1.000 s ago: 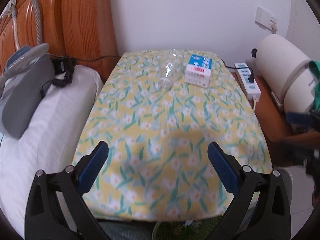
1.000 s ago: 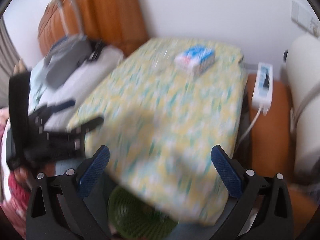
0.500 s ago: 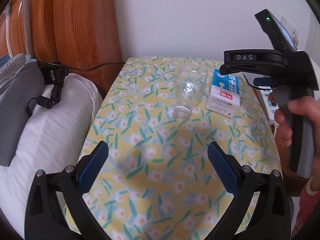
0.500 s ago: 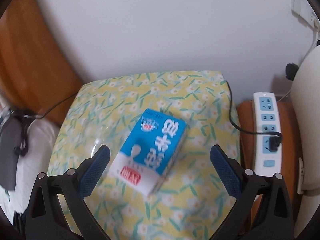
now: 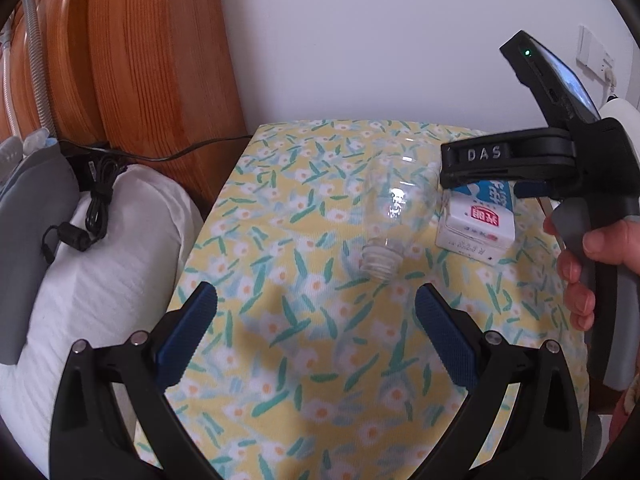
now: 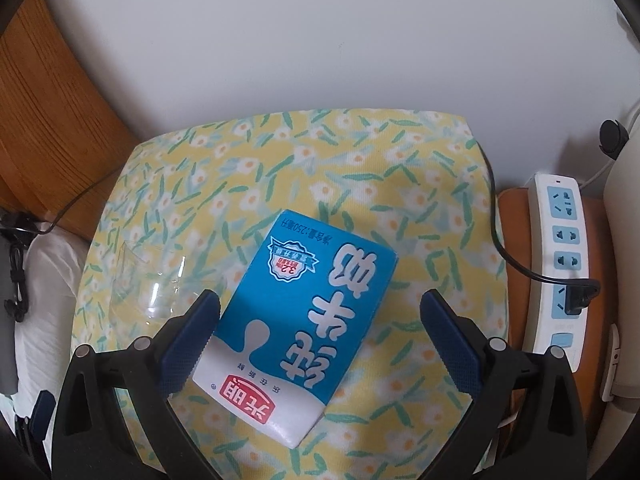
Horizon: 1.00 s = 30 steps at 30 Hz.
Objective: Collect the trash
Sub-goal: 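Grasp the blue-and-white milk carton with the right gripper, then grasp the clear plastic bottle with the left gripper while the right holds the carton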
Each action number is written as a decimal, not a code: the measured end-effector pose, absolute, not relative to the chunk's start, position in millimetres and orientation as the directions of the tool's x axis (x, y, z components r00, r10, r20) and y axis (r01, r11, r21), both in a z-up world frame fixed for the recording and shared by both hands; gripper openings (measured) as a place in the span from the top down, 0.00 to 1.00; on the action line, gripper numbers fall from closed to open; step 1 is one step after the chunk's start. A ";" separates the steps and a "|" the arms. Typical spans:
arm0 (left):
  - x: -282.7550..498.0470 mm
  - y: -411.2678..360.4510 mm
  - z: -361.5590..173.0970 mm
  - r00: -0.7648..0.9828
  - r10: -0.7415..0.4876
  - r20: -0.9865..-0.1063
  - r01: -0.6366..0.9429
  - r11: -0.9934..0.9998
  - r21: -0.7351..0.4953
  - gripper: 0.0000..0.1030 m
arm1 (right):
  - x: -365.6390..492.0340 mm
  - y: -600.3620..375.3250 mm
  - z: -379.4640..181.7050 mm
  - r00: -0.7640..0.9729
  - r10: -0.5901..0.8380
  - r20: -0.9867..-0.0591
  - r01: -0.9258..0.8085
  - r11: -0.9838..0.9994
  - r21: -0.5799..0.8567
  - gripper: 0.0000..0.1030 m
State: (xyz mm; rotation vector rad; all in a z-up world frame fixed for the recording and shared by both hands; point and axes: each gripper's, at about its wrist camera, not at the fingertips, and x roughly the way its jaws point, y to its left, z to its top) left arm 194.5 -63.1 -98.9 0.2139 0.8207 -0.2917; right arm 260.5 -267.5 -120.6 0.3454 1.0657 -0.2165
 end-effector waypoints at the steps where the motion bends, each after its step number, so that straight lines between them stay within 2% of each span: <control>1: 197.3 -65.4 -98.4 0.646 -0.173 -0.744 0.338 0.938 0.076 0.08 | 264.4 -267.7 -125.6 0.458 0.021 -0.889 0.332 0.923 0.193 0.04; 3: 202.8 -69.1 -97.6 0.646 -0.175 -0.743 0.339 0.938 0.074 0.08 | 270.5 -267.1 -132.2 0.453 0.023 -0.891 0.337 0.921 0.195 0.05; 5: 208.0 -73.7 -97.1 0.645 -0.177 -0.743 0.346 0.935 0.078 0.08 | 271.7 -268.9 -135.2 0.458 0.039 -0.888 0.327 0.922 0.209 0.12; 9: 220.6 -87.9 -100.6 0.645 -0.170 -0.745 0.371 0.922 0.111 0.08 | 259.7 -269.9 -128.1 0.500 0.024 -0.866 0.319 0.924 0.210 0.20; 18: 247.5 -130.9 -114.4 0.591 -0.206 -0.780 0.450 0.886 0.107 0.08 | 203.3 -289.0 -93.9 0.622 -0.062 -0.781 0.326 0.927 0.186 0.24; 24: 271.8 -151.4 -127.6 0.550 -0.196 -0.812 0.444 0.892 0.086 0.08 | 190.3 -300.1 -87.4 0.656 -0.035 -0.754 0.307 0.925 0.224 0.24; 27: 278.9 -154.5 -135.2 0.532 -0.183 -0.827 0.437 0.896 0.083 0.23 | 184.0 -301.3 -91.1 0.657 -0.026 -0.754 0.297 0.927 0.227 0.24; 29: 284.2 -154.9 -141.4 0.507 -0.183 -0.843 0.430 0.900 0.063 0.43 | 184.0 -299.5 -95.1 0.653 -0.021 -0.757 0.295 0.928 0.229 0.24; 30: 285.4 -154.0 -143.1 0.503 -0.185 -0.844 0.423 0.904 0.054 0.43 | 183.2 -298.4 -96.1 0.652 -0.019 -0.758 0.295 0.928 0.230 0.24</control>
